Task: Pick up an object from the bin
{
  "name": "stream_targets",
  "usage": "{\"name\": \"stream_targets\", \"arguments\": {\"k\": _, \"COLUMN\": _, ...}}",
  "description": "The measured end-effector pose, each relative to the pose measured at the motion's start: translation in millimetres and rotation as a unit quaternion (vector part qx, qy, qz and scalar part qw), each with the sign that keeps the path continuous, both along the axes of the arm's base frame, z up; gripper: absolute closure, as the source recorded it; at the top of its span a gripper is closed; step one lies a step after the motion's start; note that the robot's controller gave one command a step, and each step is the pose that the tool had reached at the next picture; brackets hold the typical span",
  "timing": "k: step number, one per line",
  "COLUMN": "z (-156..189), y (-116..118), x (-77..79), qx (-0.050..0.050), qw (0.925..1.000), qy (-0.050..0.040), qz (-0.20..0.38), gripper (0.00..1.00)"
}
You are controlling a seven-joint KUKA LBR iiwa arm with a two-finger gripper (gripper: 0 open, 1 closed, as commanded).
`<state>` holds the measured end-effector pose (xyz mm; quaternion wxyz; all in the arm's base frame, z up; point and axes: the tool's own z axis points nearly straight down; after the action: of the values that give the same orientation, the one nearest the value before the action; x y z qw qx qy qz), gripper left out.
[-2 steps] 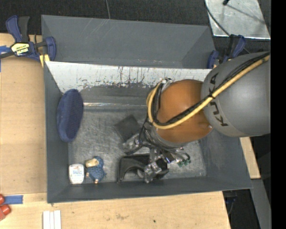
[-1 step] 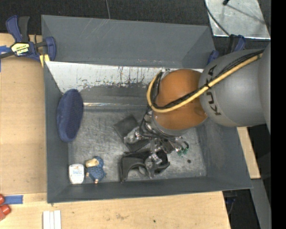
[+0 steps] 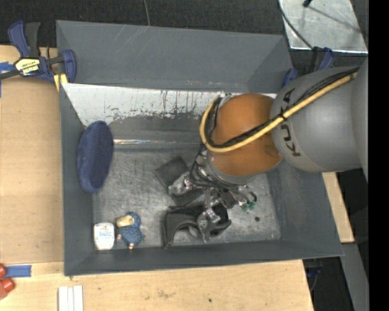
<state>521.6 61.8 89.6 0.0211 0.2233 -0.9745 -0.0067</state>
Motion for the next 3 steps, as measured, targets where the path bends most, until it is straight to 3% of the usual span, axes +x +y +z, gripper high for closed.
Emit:
{"name": "stream_targets", "arguments": {"k": 1, "z": 0.0, "y": 0.0, "x": 0.0, "qx": 0.0, "qw": 1.0, "qy": 0.0, "qz": 0.0, "gripper": 0.0}}
{"name": "stream_targets", "arguments": {"k": 2, "z": -1.2, "y": -10.3, "x": 1.4, "qx": -0.012, "qw": 0.9773, "qy": 0.0048, "qz": -0.212, "gripper": 0.0}}
{"name": "stream_targets", "arguments": {"k": 3, "z": -1.9, "y": -17.8, "x": -18.5, "qx": -0.009, "qw": 0.9342, "qy": -0.0065, "qz": -0.357, "gripper": 0.0}}
